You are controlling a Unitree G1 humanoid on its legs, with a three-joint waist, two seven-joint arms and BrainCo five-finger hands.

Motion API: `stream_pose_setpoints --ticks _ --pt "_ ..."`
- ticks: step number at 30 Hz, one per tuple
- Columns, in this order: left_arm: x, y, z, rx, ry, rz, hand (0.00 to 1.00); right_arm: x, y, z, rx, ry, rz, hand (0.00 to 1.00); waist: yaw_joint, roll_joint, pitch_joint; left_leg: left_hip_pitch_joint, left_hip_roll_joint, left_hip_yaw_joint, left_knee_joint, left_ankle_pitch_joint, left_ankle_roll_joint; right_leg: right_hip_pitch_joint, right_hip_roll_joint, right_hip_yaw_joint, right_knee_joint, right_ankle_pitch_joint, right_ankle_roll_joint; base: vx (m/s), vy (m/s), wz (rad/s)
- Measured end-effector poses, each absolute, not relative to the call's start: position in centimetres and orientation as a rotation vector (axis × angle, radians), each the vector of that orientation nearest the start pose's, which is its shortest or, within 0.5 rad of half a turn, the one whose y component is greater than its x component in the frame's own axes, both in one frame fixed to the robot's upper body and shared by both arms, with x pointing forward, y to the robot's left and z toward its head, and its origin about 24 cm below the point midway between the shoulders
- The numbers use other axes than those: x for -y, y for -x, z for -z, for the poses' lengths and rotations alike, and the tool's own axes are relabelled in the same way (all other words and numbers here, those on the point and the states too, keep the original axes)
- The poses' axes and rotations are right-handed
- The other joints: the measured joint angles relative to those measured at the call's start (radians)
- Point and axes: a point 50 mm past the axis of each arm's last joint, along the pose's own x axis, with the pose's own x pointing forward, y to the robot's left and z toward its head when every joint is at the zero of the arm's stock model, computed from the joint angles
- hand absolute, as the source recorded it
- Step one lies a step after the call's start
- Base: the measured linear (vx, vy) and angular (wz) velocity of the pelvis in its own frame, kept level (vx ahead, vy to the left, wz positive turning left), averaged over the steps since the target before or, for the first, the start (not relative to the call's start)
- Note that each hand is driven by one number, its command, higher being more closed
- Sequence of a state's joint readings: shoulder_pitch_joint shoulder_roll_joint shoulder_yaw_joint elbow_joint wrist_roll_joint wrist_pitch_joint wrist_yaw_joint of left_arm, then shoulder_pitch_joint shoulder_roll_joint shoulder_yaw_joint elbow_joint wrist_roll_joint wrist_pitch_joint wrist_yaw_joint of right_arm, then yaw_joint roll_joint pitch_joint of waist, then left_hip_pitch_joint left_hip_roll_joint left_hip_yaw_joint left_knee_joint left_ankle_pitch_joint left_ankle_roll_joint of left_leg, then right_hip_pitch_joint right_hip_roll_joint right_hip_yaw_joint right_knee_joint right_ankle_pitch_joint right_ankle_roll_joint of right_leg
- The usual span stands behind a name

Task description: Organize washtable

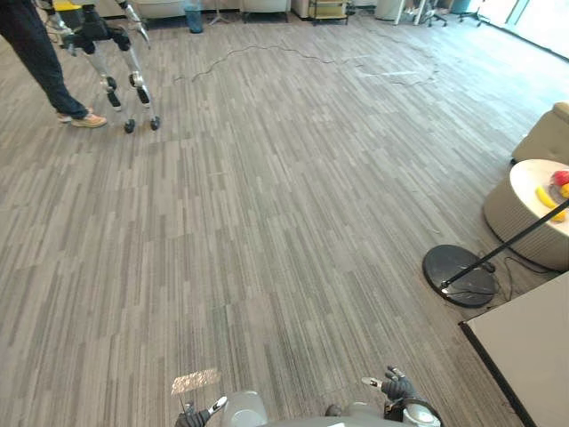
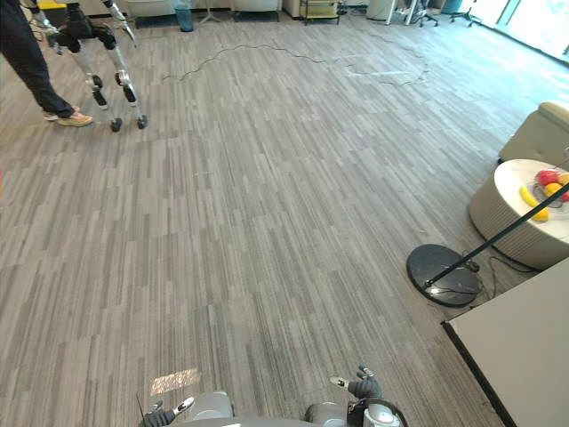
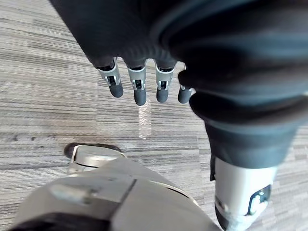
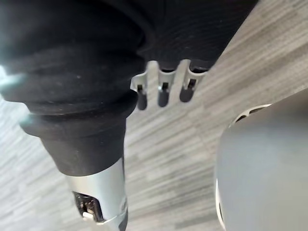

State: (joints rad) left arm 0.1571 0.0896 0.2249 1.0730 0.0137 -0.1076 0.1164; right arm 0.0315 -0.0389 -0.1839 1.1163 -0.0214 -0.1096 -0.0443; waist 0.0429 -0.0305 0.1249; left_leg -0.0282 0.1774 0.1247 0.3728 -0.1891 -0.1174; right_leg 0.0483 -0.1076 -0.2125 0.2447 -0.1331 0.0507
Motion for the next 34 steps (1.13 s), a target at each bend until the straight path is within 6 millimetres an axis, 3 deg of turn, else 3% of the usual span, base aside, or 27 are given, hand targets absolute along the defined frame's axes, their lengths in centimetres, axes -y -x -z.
stream_pose_setpoints --ticks 4,5,10,19,34 --pt "-22.1 -6.3 16.2 -1.107 -0.075 -0.361 0.00 18.8 -11.0 15.9 -1.027 -0.004 0.212 0.00 0.001 -0.004 -0.017 0.006 -0.025 0.021 -0.033 -0.010 0.018 0.005 -0.018 0.027 -0.067 0.022 0.028 0.02 0.107 -0.17" --pt "-22.1 -6.1 16.2 -1.112 -0.076 -0.359 0.00 18.8 -10.5 16.1 -1.045 -0.005 0.213 0.00 -0.001 0.007 -0.018 0.008 -0.032 0.025 -0.049 -0.004 0.027 0.004 -0.019 0.030 -0.085 0.035 0.034 -0.04 0.038 -0.10" --pt "-22.1 -6.2 16.1 -1.094 -0.073 -0.361 0.00 19.1 -9.9 16.3 -1.064 0.000 0.220 0.00 -0.003 0.006 -0.026 0.031 -0.061 0.033 -0.141 0.043 0.052 0.004 -0.034 0.035 -0.145 0.080 0.038 -0.08 0.034 -0.06" --pt "-22.2 -4.6 16.3 -1.122 -0.041 -0.396 0.00 19.3 -9.3 16.4 -1.080 -0.032 0.259 0.00 -0.002 -0.009 -0.045 0.112 -0.108 0.028 -0.348 0.152 0.054 0.014 -0.053 0.031 -0.187 0.098 0.057 -0.05 0.000 0.04" --pt "-22.3 -4.3 16.3 -1.116 -0.046 -0.400 0.00 19.4 -8.6 16.5 -1.094 -0.009 0.248 0.00 -0.001 -0.024 -0.066 0.173 -0.127 0.044 -0.431 0.162 0.059 0.054 -0.051 0.042 -0.244 0.116 0.060 0.06 0.015 -0.03"
